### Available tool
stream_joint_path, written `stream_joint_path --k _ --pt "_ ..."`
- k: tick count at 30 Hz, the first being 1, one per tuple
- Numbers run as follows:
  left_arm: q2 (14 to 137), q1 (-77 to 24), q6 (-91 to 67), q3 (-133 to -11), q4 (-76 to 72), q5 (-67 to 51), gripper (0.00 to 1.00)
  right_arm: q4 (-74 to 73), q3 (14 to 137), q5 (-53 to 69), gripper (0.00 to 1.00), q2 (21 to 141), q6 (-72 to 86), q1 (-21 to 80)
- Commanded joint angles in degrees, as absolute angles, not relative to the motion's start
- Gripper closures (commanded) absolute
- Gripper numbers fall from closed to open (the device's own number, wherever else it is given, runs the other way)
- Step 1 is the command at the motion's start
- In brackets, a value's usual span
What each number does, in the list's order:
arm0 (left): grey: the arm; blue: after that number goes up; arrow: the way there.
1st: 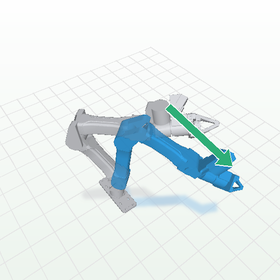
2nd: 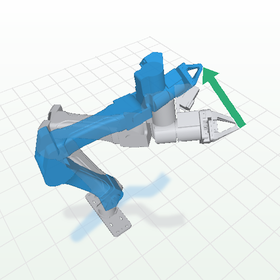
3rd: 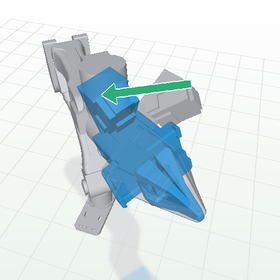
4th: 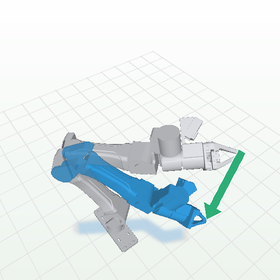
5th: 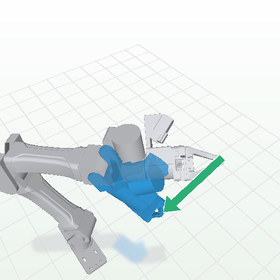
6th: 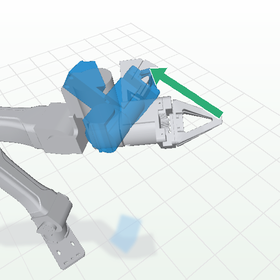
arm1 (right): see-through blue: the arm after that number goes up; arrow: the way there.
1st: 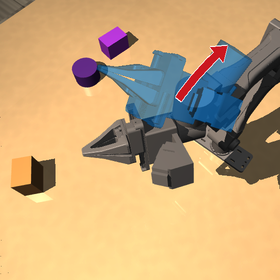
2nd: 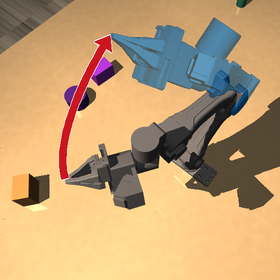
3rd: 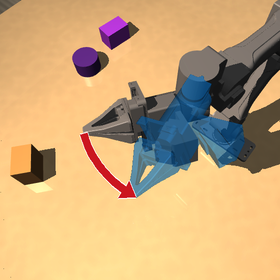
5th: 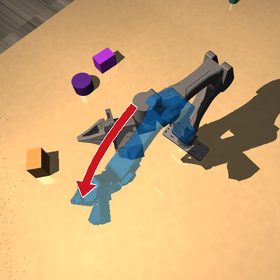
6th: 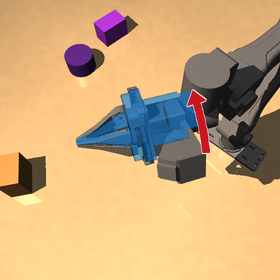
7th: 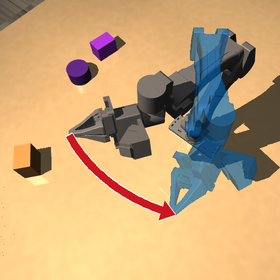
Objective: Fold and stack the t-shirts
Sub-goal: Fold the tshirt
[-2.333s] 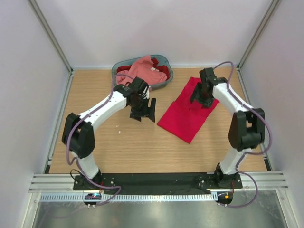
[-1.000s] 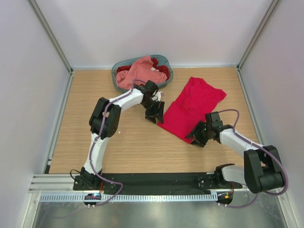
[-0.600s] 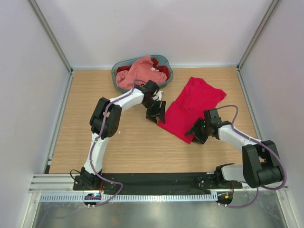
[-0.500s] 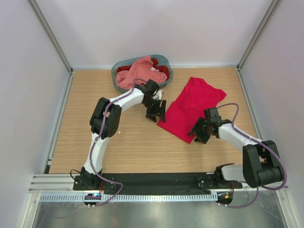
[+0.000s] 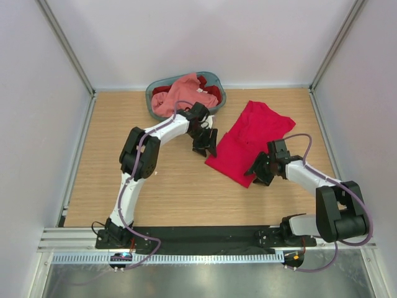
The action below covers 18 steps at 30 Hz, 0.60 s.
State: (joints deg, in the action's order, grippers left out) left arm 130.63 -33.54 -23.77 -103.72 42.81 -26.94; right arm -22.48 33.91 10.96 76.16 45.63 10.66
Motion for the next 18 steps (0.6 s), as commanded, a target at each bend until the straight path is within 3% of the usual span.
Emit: stream_joint_path --k 1,8,18 --pt "132.4 -34.1 -22.9 -103.7 41.8 -29.0 0.46 -21.0 29.0 10.5 0.42 80.0 45.1 10.8" --pt "131.9 -34.2 -22.9 -101.3 41.9 -28.2 0.48 -20.3 28.7 10.4 0.42 80.8 46.4 12.1" --pt "132.5 -34.2 -21.3 -102.0 45.3 -26.9 0.45 -26.6 27.2 7.2 0.42 74.8 47.1 12.2"
